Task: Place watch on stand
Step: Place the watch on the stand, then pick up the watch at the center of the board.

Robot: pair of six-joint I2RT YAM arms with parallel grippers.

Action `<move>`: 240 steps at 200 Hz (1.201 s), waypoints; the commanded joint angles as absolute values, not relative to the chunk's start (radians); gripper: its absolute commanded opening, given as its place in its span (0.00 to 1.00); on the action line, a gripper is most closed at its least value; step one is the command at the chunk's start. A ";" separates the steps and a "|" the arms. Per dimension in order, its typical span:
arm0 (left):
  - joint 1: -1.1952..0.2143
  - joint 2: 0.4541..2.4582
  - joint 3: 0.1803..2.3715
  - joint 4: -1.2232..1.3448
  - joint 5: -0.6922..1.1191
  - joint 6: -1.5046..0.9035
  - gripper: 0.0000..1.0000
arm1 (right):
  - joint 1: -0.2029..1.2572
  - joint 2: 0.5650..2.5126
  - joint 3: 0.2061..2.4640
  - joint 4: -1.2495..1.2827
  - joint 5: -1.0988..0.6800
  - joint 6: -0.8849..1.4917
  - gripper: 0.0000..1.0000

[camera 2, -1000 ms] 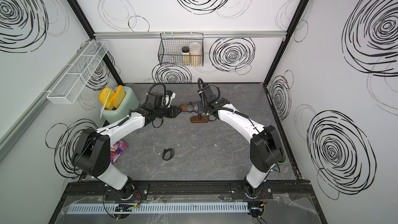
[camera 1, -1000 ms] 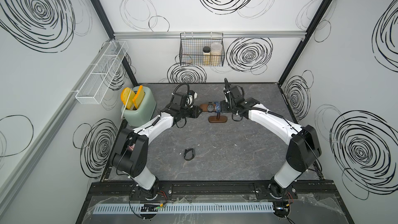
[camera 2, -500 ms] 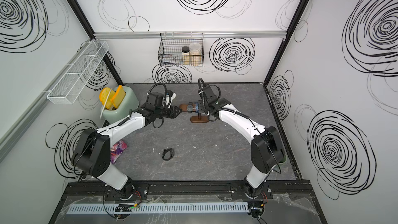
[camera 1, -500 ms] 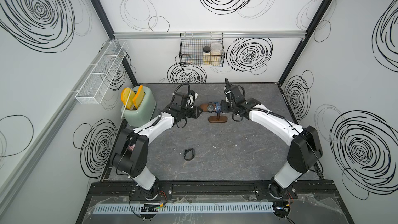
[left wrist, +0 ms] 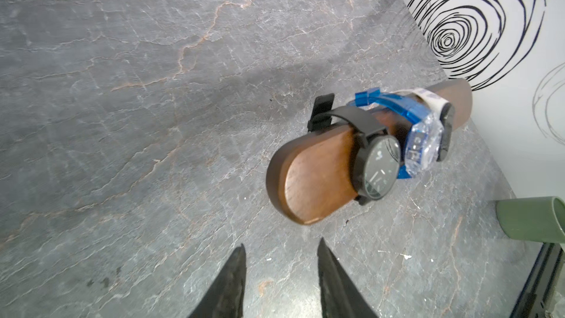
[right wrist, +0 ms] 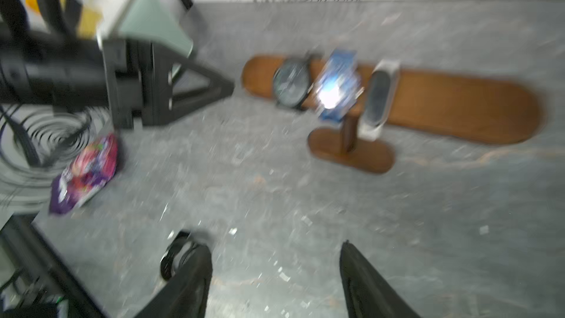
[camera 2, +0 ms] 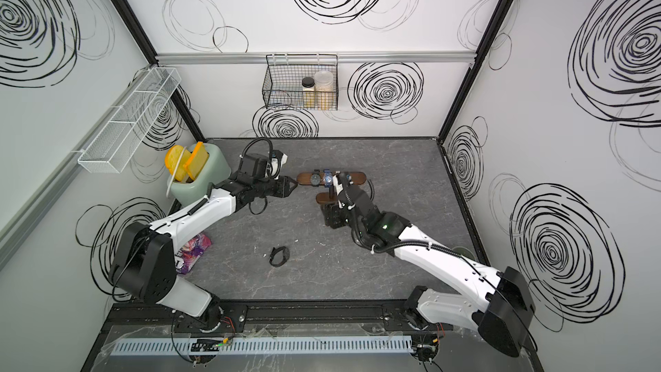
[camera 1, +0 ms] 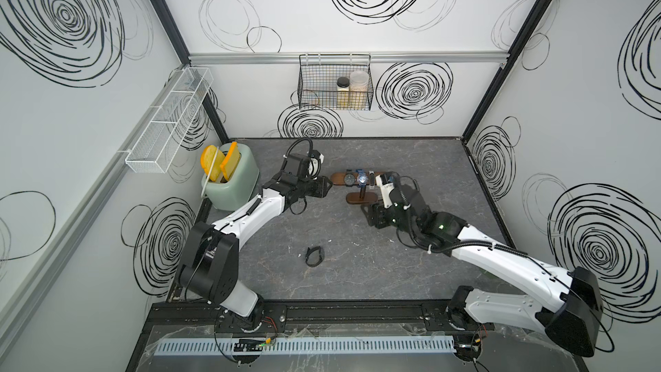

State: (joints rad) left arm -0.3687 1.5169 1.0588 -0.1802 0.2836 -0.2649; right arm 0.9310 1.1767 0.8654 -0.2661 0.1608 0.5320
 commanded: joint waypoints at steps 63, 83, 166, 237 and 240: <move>-0.416 1.043 0.711 -0.354 -0.033 -0.465 0.55 | 1.186 1.524 0.877 -0.057 0.133 0.715 0.68; -0.371 1.005 0.698 -0.385 -0.047 -0.452 0.58 | 1.209 1.599 0.925 -0.018 0.112 0.714 0.68; -0.196 0.942 0.657 -0.372 0.127 -0.407 0.61 | 1.244 1.783 1.062 -0.064 0.149 0.710 0.56; -0.165 0.944 0.644 -0.344 0.179 -0.397 0.61 | 1.244 1.847 1.081 -0.097 0.170 0.710 0.43; -0.165 0.942 0.643 -0.344 0.179 -0.397 0.61 | 1.244 1.848 1.081 -0.097 0.171 0.710 0.42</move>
State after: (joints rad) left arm -0.1753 0.9535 0.6590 -0.3855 0.1532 -0.4110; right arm 1.2396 1.8305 1.0534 -0.0647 0.1417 0.6930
